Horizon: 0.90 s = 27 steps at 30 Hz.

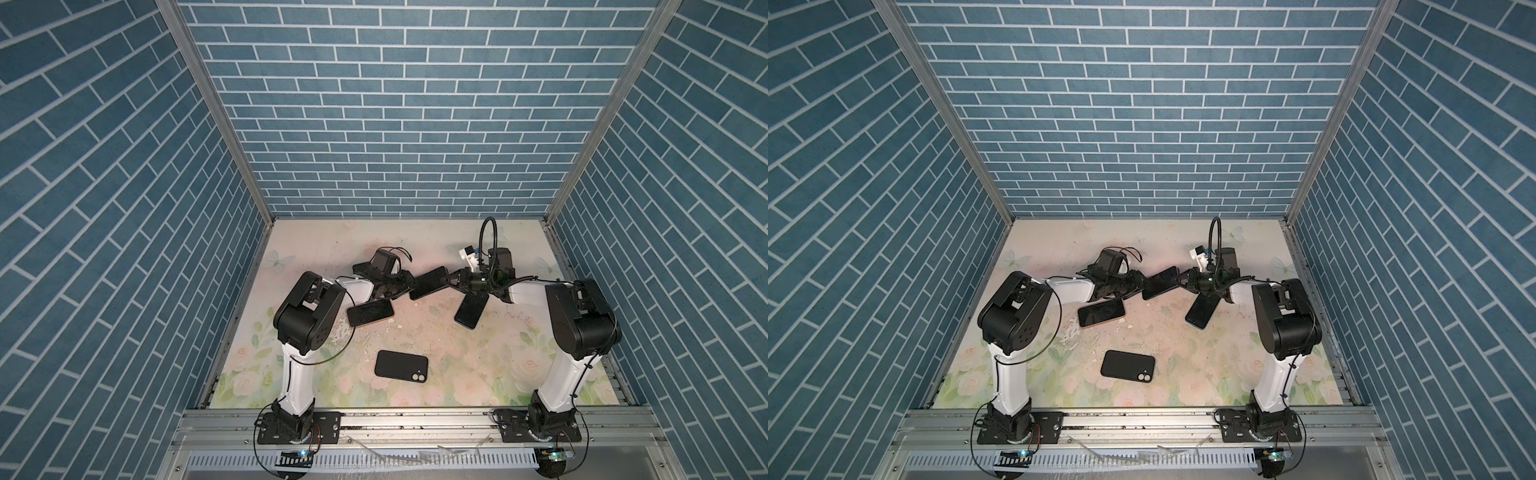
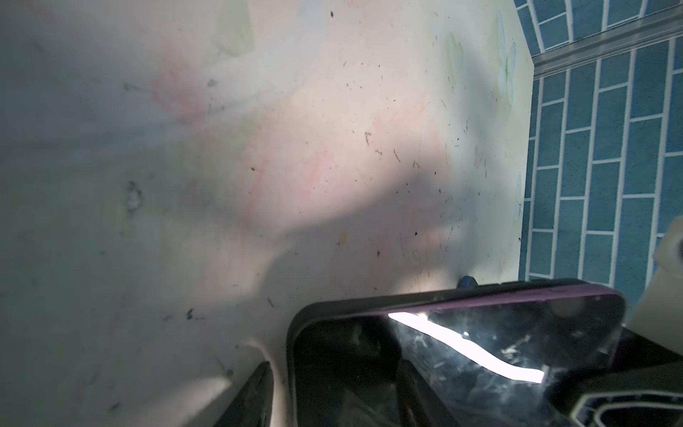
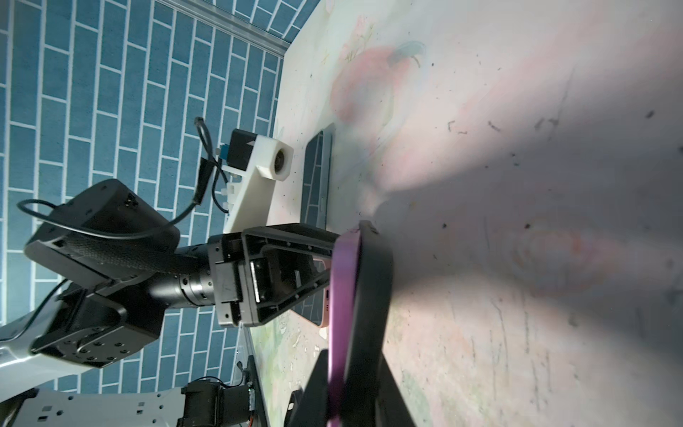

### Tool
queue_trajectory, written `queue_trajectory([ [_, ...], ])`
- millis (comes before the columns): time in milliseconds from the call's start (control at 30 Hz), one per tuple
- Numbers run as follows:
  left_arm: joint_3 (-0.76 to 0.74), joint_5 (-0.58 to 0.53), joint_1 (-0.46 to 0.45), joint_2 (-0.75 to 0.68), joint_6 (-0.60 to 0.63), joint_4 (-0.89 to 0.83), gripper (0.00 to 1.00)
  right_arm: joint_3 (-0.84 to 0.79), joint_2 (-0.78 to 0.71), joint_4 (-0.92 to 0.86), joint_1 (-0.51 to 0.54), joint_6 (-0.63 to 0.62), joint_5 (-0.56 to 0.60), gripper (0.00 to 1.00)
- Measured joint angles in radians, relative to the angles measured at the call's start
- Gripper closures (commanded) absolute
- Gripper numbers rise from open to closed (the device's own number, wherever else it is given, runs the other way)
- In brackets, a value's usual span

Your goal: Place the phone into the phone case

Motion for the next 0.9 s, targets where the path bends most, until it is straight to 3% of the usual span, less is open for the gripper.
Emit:
queue_trajectory([
  [67,0.001,0.000,0.000,0.000,0.002,-0.003,0.44,-0.004,0.000,-0.012,-0.001,-0.002,0.000,1.00],
  [300,0.002,0.000,0.002,-0.005,0.005,-0.010,0.41,-0.004,-0.012,-0.058,0.001,-0.022,0.019,1.00],
  [500,-0.063,-0.002,0.035,-0.090,0.038,-0.031,0.19,-0.004,-0.117,-0.085,0.000,-0.030,0.060,1.00],
  [600,-0.107,0.003,0.069,-0.187,0.071,-0.034,0.02,-0.004,-0.197,-0.084,-0.004,-0.031,0.060,1.00],
  [733,-0.123,0.088,0.121,-0.317,0.098,0.027,0.00,0.004,-0.282,-0.081,-0.009,-0.029,0.022,1.00],
  [900,-0.127,0.239,0.141,-0.377,0.091,0.190,0.00,0.013,-0.326,-0.030,-0.009,0.020,-0.068,1.00],
])
